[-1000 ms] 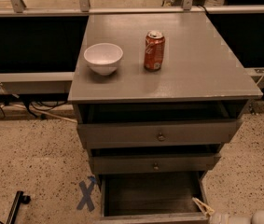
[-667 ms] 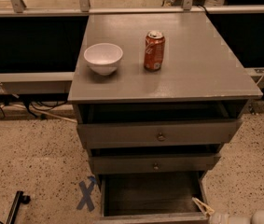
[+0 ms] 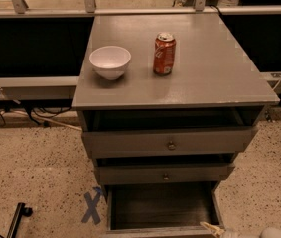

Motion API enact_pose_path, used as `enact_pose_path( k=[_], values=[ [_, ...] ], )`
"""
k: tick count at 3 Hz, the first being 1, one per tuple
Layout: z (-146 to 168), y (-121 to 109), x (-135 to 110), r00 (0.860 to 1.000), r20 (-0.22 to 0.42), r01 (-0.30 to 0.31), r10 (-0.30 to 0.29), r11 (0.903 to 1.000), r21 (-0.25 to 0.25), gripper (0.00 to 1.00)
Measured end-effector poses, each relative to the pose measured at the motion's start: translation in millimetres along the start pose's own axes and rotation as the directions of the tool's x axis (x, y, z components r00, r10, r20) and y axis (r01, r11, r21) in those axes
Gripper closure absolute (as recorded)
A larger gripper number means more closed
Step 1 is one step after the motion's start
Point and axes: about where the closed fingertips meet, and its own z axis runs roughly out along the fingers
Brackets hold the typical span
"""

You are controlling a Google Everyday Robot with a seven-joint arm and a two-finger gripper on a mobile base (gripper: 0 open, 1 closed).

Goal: Close bottom drawer

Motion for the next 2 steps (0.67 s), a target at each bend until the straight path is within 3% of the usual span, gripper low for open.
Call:
enact_pose_path(
  k=[1, 2],
  values=[
    [44, 6, 48, 0.998, 0.045, -0.037, 0.038, 0.9992, -0.015, 0.45],
    [59, 8, 70, 0.994, 0.097, -0.058, 0.058, 0.9983, -0.002, 0.69]
  ],
)
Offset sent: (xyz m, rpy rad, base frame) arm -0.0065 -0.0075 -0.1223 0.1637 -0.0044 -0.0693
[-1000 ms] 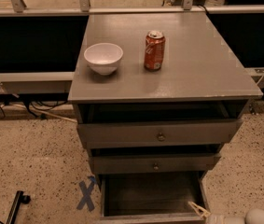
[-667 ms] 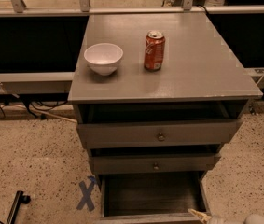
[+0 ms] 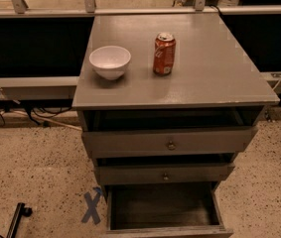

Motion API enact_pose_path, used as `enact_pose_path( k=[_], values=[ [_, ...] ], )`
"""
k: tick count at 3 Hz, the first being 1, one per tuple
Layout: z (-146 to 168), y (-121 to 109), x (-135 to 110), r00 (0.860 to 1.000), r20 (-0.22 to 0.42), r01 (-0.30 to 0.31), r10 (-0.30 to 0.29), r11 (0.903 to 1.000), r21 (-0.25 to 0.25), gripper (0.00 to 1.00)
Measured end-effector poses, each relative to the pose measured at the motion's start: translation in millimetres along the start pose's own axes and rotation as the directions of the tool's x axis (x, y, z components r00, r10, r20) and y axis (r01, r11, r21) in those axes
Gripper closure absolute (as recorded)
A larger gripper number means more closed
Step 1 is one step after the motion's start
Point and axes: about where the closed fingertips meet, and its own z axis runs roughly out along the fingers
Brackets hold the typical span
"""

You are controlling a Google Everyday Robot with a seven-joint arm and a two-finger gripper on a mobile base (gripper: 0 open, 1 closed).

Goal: Close bottom drawer

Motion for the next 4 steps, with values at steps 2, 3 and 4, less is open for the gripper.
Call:
enact_pose_path(
  k=[2, 3, 4],
  values=[
    [27, -12, 15, 1.0, 0.019, 0.011, -0.012, 0.9992, 0.038, 1.0],
    [59, -28, 40, 0.999, 0.023, 0.028, -0.03, 0.9953, 0.093, 1.0],
    [74, -38, 68, 1.0, 0.015, 0.014, -0.016, 0.9905, 0.137, 1.0]
  ],
)
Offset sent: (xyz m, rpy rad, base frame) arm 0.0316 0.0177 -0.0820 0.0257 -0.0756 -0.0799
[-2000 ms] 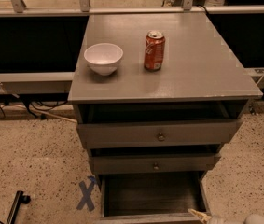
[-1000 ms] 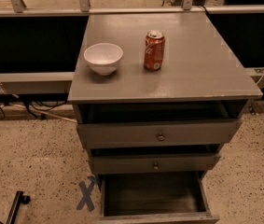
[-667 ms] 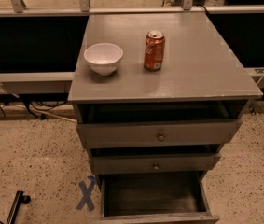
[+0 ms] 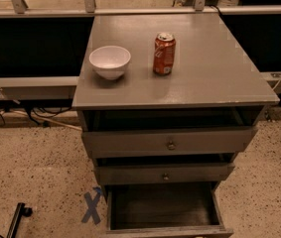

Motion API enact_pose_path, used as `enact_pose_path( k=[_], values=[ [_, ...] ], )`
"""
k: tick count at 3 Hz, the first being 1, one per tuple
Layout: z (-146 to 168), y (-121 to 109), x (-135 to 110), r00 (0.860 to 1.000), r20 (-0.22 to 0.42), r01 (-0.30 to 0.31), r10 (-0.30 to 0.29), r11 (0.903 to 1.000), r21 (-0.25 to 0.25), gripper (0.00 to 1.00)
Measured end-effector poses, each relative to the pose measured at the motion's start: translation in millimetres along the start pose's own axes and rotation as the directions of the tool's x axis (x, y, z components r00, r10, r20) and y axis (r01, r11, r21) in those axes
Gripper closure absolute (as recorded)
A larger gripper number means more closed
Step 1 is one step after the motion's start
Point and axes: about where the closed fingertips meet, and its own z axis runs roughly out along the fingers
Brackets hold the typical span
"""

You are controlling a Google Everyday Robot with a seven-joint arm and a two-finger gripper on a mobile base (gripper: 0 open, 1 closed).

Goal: Close bottom drawer

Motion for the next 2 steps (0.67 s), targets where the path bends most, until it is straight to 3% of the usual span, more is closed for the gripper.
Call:
enact_pose_path(
  k=[1, 2],
  values=[
    [8, -12, 8, 1.0, 0.015, 0.013, -0.014, 0.9986, 0.051, 1.0],
    [23, -33, -5, 0.997, 0.054, 0.056, -0.061, 0.9944, 0.089, 1.0]
  ],
)
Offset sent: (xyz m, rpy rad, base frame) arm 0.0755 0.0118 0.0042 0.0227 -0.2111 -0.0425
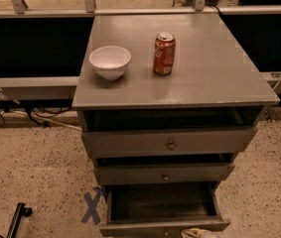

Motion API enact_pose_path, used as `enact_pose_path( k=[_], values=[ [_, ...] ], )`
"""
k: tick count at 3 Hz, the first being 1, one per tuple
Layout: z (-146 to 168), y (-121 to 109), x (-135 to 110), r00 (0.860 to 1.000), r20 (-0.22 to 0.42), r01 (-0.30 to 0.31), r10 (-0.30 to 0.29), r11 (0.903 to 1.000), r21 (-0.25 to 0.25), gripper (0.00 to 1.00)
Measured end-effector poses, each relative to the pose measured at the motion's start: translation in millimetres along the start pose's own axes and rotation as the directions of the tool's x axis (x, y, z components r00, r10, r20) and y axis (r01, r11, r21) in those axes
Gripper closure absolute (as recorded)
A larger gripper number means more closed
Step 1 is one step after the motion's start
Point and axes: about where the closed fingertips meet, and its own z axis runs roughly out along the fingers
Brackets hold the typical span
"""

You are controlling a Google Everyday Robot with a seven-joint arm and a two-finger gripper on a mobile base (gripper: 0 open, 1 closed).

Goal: Close bottom drawer

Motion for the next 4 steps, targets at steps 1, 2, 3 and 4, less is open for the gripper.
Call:
enact_pose_path(
  k=[1, 2, 3, 4],
  values=[
    [21, -29, -15, 0.998, 0.053, 0.044, -0.046, 0.9983, 0.038, 1.0],
    [38, -59, -30, 0.991, 0.103, 0.078, -0.085, 0.9944, 0.072, 1.0],
    [53, -85, -42, 0.983, 0.143, 0.102, -0.114, 0.9908, 0.089, 1.0],
    [66, -107, -52, 0.975, 0.176, 0.121, -0.134, 0.989, 0.086, 1.0]
  ],
)
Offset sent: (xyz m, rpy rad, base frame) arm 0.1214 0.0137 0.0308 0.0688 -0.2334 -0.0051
